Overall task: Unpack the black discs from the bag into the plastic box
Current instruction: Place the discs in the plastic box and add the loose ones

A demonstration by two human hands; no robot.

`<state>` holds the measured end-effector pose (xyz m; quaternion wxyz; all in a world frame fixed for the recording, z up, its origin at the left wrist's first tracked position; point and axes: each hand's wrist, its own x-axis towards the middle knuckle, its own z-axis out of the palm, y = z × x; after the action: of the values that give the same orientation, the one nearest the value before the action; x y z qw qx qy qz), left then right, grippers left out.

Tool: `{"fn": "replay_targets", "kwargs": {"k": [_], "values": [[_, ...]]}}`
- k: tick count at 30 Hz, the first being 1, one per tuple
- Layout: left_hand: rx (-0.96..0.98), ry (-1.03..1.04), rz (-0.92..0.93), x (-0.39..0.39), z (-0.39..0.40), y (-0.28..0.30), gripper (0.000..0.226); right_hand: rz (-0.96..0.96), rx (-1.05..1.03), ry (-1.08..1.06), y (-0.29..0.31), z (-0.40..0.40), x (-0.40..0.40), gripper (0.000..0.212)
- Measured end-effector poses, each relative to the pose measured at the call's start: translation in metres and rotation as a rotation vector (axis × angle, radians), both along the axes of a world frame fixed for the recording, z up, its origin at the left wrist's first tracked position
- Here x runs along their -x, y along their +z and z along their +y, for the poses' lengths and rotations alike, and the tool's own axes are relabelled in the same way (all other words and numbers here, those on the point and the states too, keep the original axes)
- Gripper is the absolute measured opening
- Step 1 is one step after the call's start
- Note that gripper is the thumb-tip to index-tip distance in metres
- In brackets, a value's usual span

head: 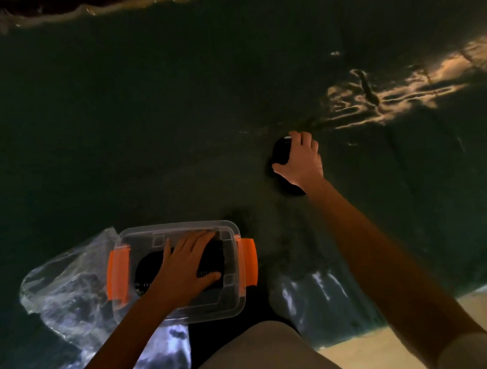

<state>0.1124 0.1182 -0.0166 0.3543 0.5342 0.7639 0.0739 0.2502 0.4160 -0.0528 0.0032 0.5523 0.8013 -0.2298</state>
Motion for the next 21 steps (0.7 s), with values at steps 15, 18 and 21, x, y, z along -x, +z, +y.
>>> {"fn": "replay_targets", "kwargs": {"k": [15, 18, 21], "values": [[0.055, -0.068, 0.030, -0.012, 0.001, -0.004, 0.076, -0.108, -0.031, 0.048, -0.034, -0.034, -0.035, 0.093], [0.037, -0.060, 0.014, -0.014, 0.001, -0.001, 0.072, -0.069, -0.006, 0.010, -0.029, -0.034, -0.036, 0.083], [-0.066, 0.014, -0.016, -0.017, 0.002, 0.012, 0.060, 0.095, 0.067, -0.120, -0.009, -0.048, -0.034, 0.079]]}}
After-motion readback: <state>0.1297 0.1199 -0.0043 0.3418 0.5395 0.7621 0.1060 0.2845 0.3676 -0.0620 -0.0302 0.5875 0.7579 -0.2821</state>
